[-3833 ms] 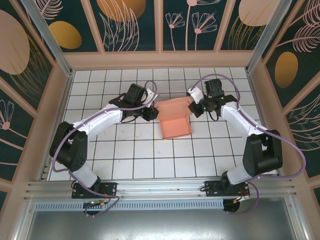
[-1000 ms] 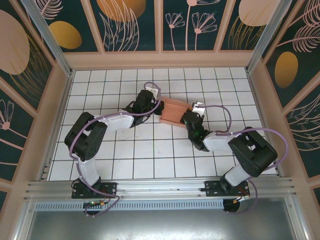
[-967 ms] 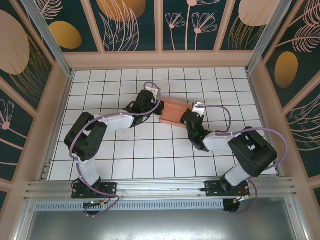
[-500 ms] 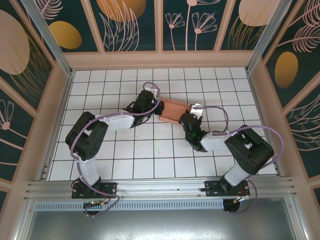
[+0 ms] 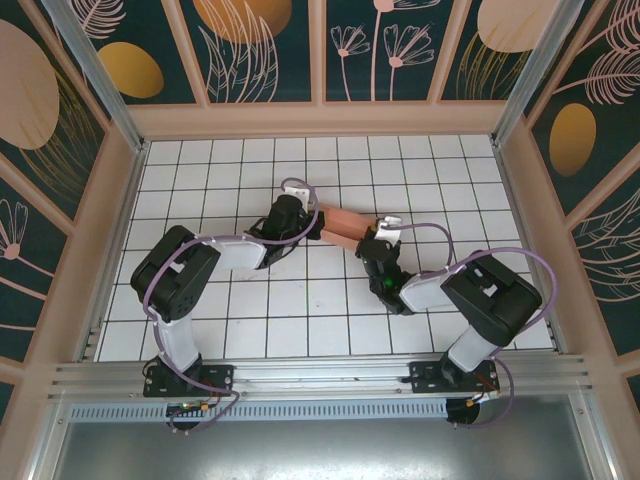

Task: Fold the paper box

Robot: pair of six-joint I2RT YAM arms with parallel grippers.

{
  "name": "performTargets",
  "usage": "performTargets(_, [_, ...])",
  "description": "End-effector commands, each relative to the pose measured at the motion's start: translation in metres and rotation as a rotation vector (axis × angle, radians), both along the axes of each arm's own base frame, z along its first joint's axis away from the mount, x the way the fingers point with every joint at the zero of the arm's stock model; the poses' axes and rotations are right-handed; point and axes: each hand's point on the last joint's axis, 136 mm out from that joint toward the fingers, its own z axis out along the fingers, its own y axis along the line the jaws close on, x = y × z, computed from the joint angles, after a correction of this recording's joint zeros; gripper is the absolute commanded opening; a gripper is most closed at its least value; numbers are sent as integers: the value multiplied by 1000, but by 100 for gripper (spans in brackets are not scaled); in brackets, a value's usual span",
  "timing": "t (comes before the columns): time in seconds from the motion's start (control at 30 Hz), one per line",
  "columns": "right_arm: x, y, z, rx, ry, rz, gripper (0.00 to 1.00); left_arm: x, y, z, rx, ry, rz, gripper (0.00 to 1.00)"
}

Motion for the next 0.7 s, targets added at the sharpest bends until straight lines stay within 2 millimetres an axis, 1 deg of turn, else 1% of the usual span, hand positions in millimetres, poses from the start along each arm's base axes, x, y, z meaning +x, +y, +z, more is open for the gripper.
performTargets(0.0, [-5,1,17,-6,-73,8,16,-18,18,-39,102,94,21,0])
performTargets(0.03, [-7,4,22,-6,-88,23,20,-18,19,-40,109,92,24,0])
performTargets(0.1, [-11,7,31,-14,-122,47,36,-18,21,-42,126,90,31,0])
performTargets(0.17, [-17,10,40,-19,-156,73,47,-18,23,-43,139,89,36,0])
performTargets(0.3, [-32,10,55,-15,-202,110,60,-17,24,-44,148,85,39,0])
performTargets(0.47, [-52,-4,76,32,-257,125,67,-16,25,-39,151,70,42,0])
performTargets(0.57, [-64,-12,96,68,-302,143,70,-15,26,-34,150,57,44,0])
performTargets(0.67, [-70,-21,119,101,-342,134,71,-15,25,-29,144,39,40,0])
